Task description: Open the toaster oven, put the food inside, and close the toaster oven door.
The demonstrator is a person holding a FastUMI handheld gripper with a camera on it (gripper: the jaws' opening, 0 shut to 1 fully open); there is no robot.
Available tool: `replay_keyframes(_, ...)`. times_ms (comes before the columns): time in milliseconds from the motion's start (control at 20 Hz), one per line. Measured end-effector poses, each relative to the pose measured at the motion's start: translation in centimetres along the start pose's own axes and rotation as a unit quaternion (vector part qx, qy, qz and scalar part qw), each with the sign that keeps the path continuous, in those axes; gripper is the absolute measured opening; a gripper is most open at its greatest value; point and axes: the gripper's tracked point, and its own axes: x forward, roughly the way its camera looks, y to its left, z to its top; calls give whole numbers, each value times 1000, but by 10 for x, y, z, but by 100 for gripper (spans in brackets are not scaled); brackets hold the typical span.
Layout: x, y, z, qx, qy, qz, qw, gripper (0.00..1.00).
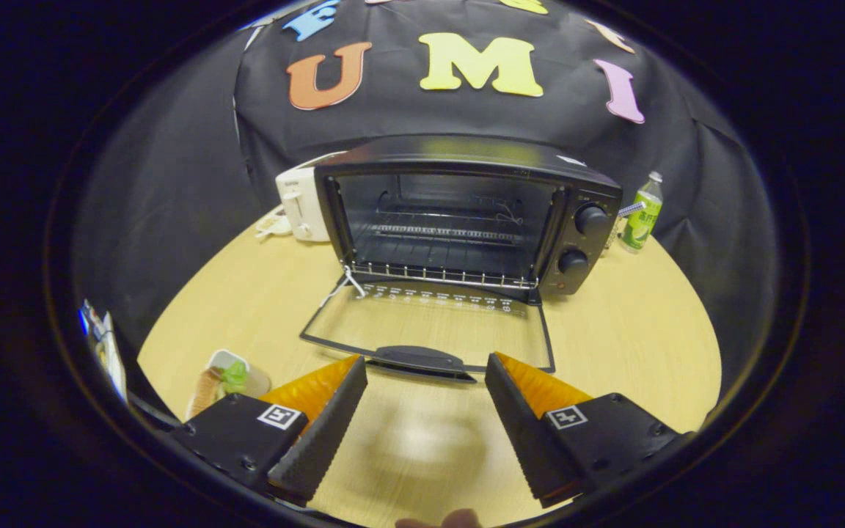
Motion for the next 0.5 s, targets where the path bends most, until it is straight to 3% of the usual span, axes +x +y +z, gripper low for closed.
replay_keyframes(250, -60, 28, 22, 60, 56, 124, 989, 100)
replay_keyframes(500, -79, 66, -6, 123, 160, 199, 959, 100)
